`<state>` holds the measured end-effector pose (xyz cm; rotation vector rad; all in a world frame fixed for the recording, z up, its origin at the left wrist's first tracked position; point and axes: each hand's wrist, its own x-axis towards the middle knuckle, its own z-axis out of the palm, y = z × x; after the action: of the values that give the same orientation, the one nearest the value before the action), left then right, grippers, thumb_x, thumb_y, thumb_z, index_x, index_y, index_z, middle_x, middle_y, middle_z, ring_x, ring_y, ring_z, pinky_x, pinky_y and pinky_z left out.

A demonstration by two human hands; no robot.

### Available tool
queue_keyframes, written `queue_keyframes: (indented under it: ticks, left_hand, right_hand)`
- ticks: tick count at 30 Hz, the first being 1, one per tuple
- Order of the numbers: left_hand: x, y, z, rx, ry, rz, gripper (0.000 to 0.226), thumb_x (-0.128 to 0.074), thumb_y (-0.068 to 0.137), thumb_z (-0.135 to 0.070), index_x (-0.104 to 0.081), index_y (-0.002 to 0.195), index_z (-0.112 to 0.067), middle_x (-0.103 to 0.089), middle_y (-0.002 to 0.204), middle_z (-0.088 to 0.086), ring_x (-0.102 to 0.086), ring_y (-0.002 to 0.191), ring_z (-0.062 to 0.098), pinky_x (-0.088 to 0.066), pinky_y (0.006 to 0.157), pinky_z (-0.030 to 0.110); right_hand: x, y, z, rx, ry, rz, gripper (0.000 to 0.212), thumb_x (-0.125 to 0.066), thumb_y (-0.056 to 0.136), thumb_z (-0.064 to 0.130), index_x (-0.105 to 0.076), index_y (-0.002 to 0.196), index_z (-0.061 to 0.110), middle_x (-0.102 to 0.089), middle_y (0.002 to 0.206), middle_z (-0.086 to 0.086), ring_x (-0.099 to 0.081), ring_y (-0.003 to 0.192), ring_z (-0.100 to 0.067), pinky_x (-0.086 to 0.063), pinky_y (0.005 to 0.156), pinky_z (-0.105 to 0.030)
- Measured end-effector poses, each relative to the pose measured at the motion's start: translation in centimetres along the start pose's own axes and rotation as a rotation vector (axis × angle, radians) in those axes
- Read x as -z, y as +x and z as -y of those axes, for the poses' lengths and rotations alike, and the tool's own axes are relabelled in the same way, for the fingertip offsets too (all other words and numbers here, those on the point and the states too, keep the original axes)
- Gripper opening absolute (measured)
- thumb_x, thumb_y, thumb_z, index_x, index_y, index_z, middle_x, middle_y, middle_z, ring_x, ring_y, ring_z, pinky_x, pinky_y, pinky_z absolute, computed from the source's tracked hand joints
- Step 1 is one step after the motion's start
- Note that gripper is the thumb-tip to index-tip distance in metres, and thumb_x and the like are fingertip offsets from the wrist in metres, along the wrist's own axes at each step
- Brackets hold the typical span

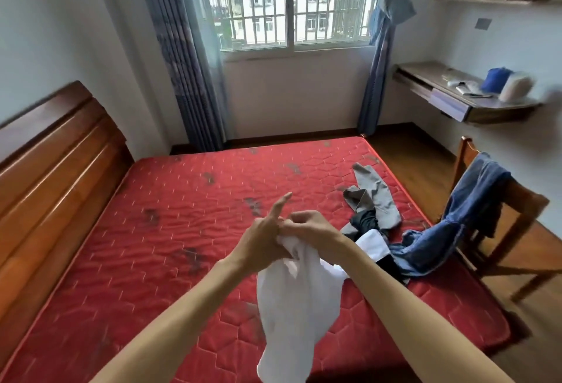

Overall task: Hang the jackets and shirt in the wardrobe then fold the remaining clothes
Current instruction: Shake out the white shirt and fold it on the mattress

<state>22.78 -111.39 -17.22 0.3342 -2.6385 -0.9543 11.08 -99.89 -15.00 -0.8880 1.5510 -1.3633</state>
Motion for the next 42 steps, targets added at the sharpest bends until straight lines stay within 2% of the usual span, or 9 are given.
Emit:
queue_keyframes:
  ticks: [4, 8, 15, 24, 30, 33, 36, 39, 42]
  left_hand:
    - [0.1, 0.6, 0.0, 0.076, -0.106, -0.188, 0.044, -0.089, 0.068, -0.027, -0.07, 0.109, -0.027, -0.075, 0.089, -0.008, -0.07, 0.074, 0.005, -0.059, 0.062, 0.032]
    - [1.4, 1.6, -0.2, 0.178, -0.321, -0.333, 0.01, -0.08, 0.083, -0.021, -0.073, 0.079, -0.016, -0.072, 0.074, -0.001, -0.066, 0.062, 0.012, -0.056, 0.052, 0.034]
    - [6.7, 1.5, -1.2, 0.187, -0.45, -0.372, 0.013, -0.07, 0.092, -0.022, -0.068, 0.081, -0.014, -0.065, 0.076, 0.003, -0.06, 0.066, 0.015, -0.049, 0.057, 0.032]
    - [12.7, -3.3, 6.0, 0.309, -0.341, -0.172, 0.072, -0.086, 0.054, -0.055, -0.066, 0.115, -0.022, -0.073, 0.099, 0.002, -0.072, 0.089, 0.021, -0.058, 0.068, 0.027]
    - [5.9, -2.4, 6.0, 0.288, -0.113, 0.132, 0.149, -0.09, 0.042, -0.066, -0.002, 0.158, -0.036, -0.018, 0.162, -0.007, -0.023, 0.146, 0.01, -0.026, 0.119, 0.036]
    - [2.4, -1.3, 6.3, 0.164, -0.143, 0.096, 0.103, -0.09, 0.06, -0.052, -0.041, 0.149, -0.034, -0.05, 0.148, -0.007, -0.049, 0.131, 0.006, -0.044, 0.11, 0.038]
    - [1.8, -1.0, 7.2, 0.151, -0.199, 0.021, 0.017, -0.074, 0.076, -0.013, -0.072, 0.089, -0.024, -0.072, 0.085, -0.004, -0.06, 0.076, 0.002, -0.054, 0.065, 0.037]
    - [2.3, -0.2, 8.7, 0.163, -0.081, -0.055, 0.019, -0.052, 0.069, -0.002, -0.049, 0.066, -0.02, -0.056, 0.063, -0.008, -0.046, 0.058, 0.004, -0.037, 0.053, 0.029]
    - [3.0, 0.7, 10.9, 0.176, 0.12, -0.022, 0.01, -0.051, 0.069, -0.008, -0.05, 0.075, -0.016, -0.058, 0.063, -0.006, -0.052, 0.055, 0.015, -0.039, 0.05, 0.032]
  right_hand:
    - [3.4, -2.8, -0.3, 0.018, 0.114, -0.014, 0.031, -0.077, 0.082, 0.029, -0.073, 0.109, 0.015, -0.075, 0.101, -0.005, -0.071, 0.089, -0.018, -0.056, 0.073, -0.027]
    - [5.1, -4.5, -5.6, -0.127, -0.013, -0.064, 0.081, -0.093, 0.058, 0.041, -0.058, 0.13, 0.024, -0.072, 0.116, -0.004, -0.07, 0.105, -0.021, -0.056, 0.092, -0.039]
    - [1.4, -3.6, -11.9, -0.22, -0.389, -0.289, 0.028, -0.074, 0.069, 0.042, -0.064, 0.067, 0.016, -0.054, 0.056, 0.01, -0.049, 0.049, -0.005, -0.041, 0.049, -0.024]
    - [4.4, 0.1, -7.8, -0.028, -0.391, -0.349, 0.019, -0.06, 0.083, 0.002, -0.059, 0.077, 0.02, -0.059, 0.073, 0.004, -0.053, 0.07, -0.014, -0.041, 0.061, -0.028]
    - [1.1, 3.0, -3.0, 0.26, -0.443, -0.068, 0.036, -0.057, 0.084, -0.008, -0.071, 0.093, 0.024, -0.065, 0.085, 0.013, -0.058, 0.076, 0.002, -0.045, 0.066, -0.018]
    - [0.5, 3.5, -2.4, 0.306, -0.519, 0.046, 0.03, -0.061, 0.084, -0.007, -0.073, 0.091, 0.02, -0.062, 0.073, 0.023, -0.055, 0.067, 0.008, -0.043, 0.064, -0.014]
    - [1.3, 3.4, -2.1, 0.234, -0.565, 0.105, 0.018, -0.075, 0.082, 0.022, -0.073, 0.099, 0.029, -0.066, 0.081, 0.021, -0.058, 0.074, 0.004, -0.047, 0.068, -0.022]
    - [1.9, 4.4, -3.3, 0.083, -1.07, 0.161, 0.067, -0.076, 0.062, 0.066, -0.056, 0.117, 0.035, -0.067, 0.099, 0.015, -0.062, 0.088, -0.011, -0.05, 0.074, -0.034]
    - [1.5, 6.5, -5.7, 0.024, -1.412, 0.223, 0.045, -0.072, 0.073, 0.032, -0.047, 0.109, 0.02, -0.065, 0.105, -0.002, -0.064, 0.097, -0.029, -0.047, 0.071, -0.038]
